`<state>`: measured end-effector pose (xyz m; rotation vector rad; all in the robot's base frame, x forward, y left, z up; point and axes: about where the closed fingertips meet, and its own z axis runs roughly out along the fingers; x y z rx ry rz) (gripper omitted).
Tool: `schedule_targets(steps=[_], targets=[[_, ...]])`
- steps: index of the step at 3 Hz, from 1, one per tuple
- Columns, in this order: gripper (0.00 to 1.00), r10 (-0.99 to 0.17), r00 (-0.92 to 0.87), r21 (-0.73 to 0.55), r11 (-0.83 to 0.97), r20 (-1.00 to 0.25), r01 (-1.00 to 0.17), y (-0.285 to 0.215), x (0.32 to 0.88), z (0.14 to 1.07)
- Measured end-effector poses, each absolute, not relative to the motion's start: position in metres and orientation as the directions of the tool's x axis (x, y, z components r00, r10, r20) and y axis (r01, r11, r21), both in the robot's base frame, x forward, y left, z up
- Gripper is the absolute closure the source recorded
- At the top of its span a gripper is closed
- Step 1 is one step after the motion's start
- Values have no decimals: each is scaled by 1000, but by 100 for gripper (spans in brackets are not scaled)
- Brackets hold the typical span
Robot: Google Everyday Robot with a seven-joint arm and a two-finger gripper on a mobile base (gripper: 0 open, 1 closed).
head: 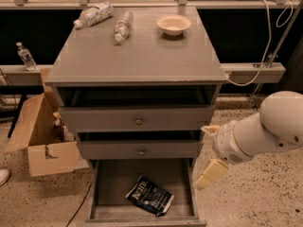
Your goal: Pick blue chip bag from bottom drawer and place on counter
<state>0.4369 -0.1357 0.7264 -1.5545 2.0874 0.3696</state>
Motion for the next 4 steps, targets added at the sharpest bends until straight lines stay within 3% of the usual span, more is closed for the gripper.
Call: schedule_targets(steps=[2, 4], targets=[[0, -801, -238, -64, 324, -549, -944, -137, 439, 710], [0, -769, -246, -44, 335, -590, -941, -132, 451, 602]])
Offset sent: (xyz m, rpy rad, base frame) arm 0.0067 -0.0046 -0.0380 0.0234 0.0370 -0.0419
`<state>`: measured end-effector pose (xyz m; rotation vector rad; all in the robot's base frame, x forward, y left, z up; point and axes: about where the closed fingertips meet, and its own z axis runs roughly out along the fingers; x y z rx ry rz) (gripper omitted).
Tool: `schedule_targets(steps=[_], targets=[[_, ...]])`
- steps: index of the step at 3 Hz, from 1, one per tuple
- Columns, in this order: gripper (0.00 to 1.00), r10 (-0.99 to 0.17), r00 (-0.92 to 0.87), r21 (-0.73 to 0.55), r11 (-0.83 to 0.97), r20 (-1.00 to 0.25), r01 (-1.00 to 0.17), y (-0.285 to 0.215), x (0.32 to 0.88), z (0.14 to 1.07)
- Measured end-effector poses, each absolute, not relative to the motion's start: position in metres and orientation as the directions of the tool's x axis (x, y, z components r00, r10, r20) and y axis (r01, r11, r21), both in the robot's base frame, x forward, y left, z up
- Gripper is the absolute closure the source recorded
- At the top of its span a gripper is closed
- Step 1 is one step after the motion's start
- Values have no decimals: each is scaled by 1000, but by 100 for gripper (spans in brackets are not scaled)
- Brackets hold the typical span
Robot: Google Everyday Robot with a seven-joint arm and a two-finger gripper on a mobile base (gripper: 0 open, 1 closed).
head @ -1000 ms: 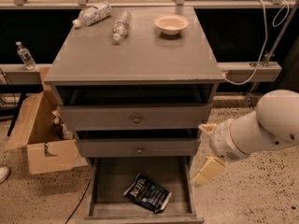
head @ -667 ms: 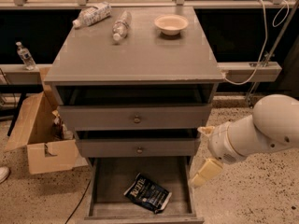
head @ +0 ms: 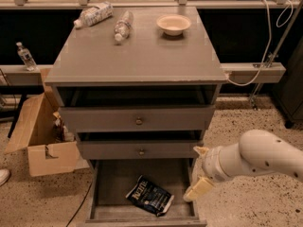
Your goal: Pick blue chip bag from bottom drawer and place on counter
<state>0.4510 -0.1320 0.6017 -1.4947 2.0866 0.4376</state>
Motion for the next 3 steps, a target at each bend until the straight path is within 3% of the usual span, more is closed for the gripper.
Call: schedule_targets(steps=[3], targets=[[0, -678, -270, 23, 350, -683, -936, -114, 466, 493]])
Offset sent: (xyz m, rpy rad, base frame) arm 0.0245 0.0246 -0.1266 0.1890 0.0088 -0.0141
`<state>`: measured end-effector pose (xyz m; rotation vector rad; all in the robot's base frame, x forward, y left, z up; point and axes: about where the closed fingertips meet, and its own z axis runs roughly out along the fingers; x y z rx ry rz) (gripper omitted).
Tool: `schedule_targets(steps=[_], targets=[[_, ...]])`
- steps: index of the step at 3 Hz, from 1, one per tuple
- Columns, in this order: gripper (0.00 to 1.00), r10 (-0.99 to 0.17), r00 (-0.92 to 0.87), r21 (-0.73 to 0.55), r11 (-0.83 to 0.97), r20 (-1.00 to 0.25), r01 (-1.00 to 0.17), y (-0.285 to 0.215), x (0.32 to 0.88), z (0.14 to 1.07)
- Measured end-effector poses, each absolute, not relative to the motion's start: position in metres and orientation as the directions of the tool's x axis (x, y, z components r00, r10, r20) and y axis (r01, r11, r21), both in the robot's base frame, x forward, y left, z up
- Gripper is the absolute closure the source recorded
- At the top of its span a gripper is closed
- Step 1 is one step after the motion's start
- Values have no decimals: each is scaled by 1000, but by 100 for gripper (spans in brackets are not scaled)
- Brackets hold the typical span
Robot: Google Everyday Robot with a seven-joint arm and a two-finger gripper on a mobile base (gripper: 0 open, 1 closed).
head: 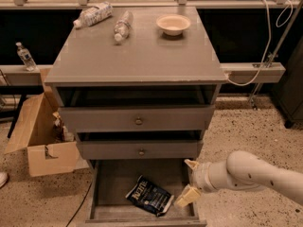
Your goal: Pick blue chip bag from bottom drawer and place on counter
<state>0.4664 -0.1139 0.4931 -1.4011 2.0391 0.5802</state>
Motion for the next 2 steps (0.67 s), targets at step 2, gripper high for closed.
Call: schedule_targets(steps=[2], targets=[[0, -702, -306, 24, 380, -643, -924, -127, 484, 393]])
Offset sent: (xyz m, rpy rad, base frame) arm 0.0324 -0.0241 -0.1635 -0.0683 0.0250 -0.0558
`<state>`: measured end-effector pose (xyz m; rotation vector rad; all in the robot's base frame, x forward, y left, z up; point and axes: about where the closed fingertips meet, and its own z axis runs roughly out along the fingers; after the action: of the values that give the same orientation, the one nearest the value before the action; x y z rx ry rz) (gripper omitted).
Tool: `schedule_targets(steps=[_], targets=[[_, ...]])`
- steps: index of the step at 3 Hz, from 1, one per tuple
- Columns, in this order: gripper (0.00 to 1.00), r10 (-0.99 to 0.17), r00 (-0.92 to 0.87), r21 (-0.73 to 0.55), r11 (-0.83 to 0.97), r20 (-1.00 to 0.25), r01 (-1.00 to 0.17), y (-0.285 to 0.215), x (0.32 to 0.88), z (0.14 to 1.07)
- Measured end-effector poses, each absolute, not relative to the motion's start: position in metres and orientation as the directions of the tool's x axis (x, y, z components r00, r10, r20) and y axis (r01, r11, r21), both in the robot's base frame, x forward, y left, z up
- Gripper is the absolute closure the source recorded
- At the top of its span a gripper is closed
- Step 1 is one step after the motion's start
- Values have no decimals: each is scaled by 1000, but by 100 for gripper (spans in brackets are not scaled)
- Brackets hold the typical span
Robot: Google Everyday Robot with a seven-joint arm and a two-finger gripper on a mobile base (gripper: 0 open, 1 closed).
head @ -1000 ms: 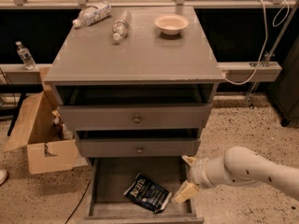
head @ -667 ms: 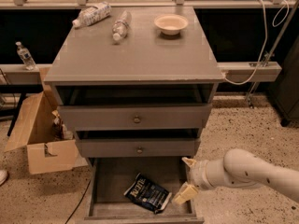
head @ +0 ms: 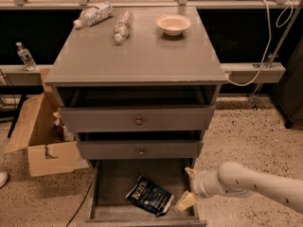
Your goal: Pick blue chip bag from bottom drawer and place on counter
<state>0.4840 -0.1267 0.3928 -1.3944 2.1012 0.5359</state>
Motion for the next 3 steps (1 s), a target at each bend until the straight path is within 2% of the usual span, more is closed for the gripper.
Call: schedule_targets(steps=[2, 3], targets=[[0, -658, -319, 60, 384, -682, -921, -121, 510, 301], [0, -658, -319, 60, 384, -682, -921, -121, 510, 301]])
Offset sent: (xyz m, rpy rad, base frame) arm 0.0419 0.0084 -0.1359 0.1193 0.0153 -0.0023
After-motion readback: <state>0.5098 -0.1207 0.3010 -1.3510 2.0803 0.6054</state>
